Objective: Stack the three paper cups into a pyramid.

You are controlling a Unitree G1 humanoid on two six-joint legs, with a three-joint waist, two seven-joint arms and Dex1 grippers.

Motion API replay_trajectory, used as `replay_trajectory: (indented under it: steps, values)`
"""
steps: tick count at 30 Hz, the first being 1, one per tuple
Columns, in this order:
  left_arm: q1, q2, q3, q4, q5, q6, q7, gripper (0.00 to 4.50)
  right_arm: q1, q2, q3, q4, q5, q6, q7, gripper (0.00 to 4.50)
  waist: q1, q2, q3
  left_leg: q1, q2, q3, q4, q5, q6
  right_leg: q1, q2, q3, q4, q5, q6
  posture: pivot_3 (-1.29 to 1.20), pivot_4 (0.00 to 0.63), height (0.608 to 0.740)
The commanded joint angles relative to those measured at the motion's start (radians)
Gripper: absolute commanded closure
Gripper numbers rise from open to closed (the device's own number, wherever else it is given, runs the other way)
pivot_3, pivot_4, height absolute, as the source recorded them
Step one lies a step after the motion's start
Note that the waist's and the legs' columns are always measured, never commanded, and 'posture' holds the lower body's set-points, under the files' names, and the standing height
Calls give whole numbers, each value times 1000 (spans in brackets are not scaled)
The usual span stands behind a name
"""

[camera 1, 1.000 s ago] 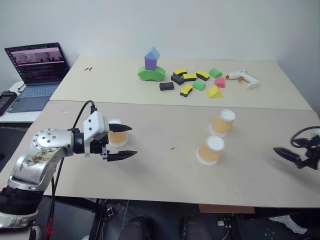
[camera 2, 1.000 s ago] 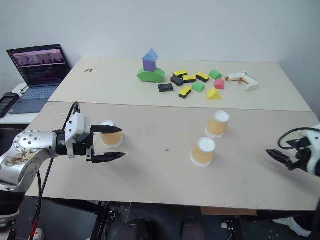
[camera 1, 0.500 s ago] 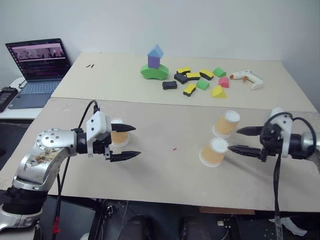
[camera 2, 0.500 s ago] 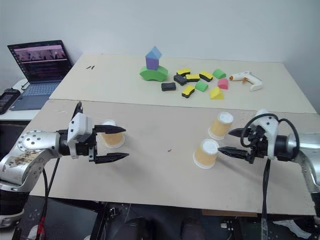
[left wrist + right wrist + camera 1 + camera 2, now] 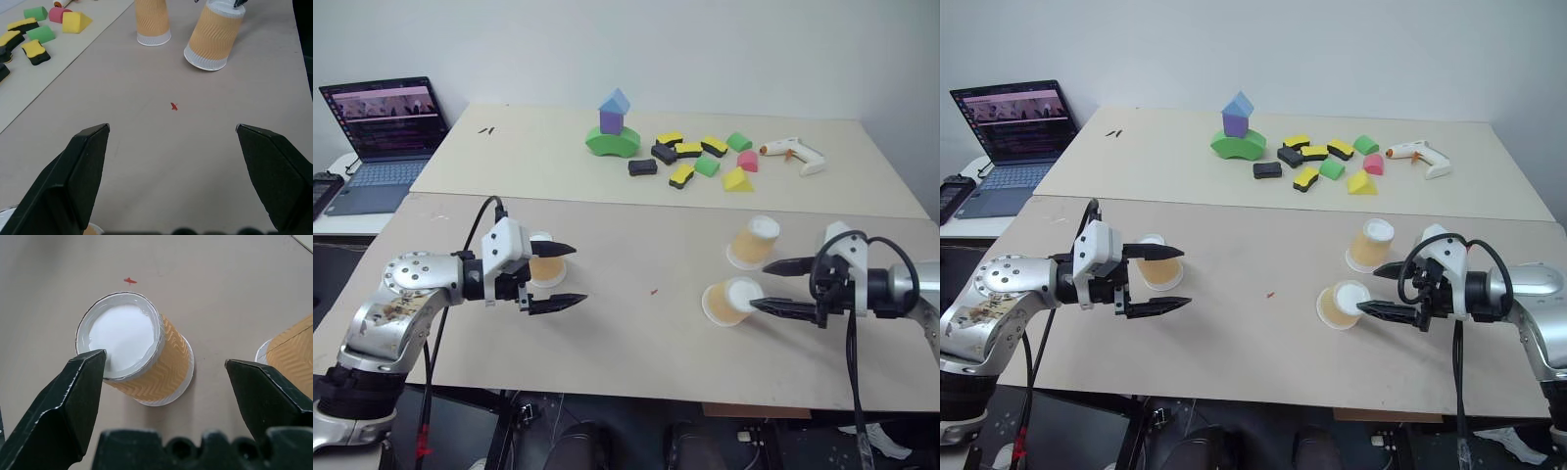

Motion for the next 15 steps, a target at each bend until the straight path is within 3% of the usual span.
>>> replay_trajectory:
  steps: [1, 7, 15]
  values:
    - [-5, 6, 23, -30, -1, -3, 4, 93, -38, 7, 3, -7, -22, -2, -32, 0, 0, 0, 0, 0, 0, 0, 0, 0, 0, 0, 0, 0, 0, 0, 0, 0, 150, 740]
    - [-6, 2, 9, -40, -4, 12, 4, 93, -99, 41, -4, -42, 7, 50, -81, 0, 0, 0, 0, 0, 0, 0, 0, 0, 0, 0, 0, 0, 0, 0, 0, 0, 150, 740]
    - [-16, 6, 7, -28, -2, 22, -4, 93, -128, -21, -119, -139, 163, 181, -40, 0, 3, 0, 0, -2, 0, -1, 1, 0, 0, -1, 0, -2, 0, 0, 0, 0, 150, 740]
